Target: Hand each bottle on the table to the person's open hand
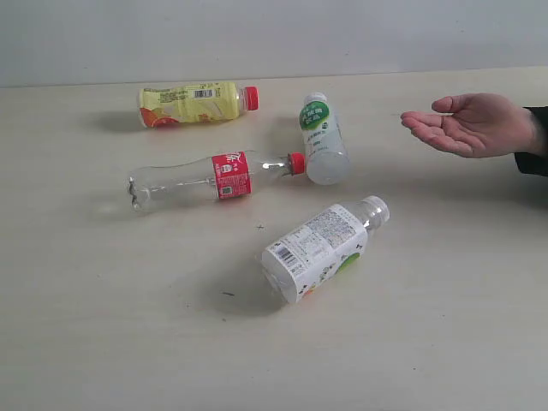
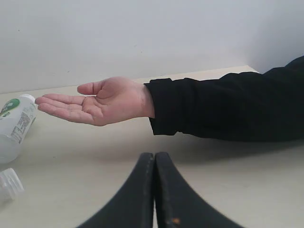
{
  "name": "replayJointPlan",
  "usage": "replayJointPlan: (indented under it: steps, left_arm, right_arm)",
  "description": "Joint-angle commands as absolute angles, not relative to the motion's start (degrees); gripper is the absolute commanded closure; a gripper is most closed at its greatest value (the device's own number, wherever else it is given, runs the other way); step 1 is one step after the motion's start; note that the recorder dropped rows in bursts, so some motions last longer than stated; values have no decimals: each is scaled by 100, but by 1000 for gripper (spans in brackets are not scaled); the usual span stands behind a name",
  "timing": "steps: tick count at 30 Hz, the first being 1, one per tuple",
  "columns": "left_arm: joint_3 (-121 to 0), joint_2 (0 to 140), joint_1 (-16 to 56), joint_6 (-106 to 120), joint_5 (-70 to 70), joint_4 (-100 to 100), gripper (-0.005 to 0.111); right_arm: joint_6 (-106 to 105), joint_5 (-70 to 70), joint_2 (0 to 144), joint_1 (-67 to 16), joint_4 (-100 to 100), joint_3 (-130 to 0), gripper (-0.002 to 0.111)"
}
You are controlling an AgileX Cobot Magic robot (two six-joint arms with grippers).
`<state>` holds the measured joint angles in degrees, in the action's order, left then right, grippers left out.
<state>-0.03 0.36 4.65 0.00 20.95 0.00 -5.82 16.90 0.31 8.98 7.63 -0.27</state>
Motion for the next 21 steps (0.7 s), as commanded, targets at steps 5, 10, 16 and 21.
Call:
replayJointPlan:
  steps: [5,10,16,21]
  left_arm:
    - [0,0,455,0,2039,0,106]
    - [0,0,455,0,2039,0,106]
    - [0,0,455,0,2039,0,106]
    - [0,0,455,64,2014,83,106]
  right_arm:
    - [-587,1659,0,937,755,0,108]
    - [-587,1659,0,937,755,0,108]
    - [-587,1659,0,937,755,0,108]
    - [-587,1659,0,937,755,0,108]
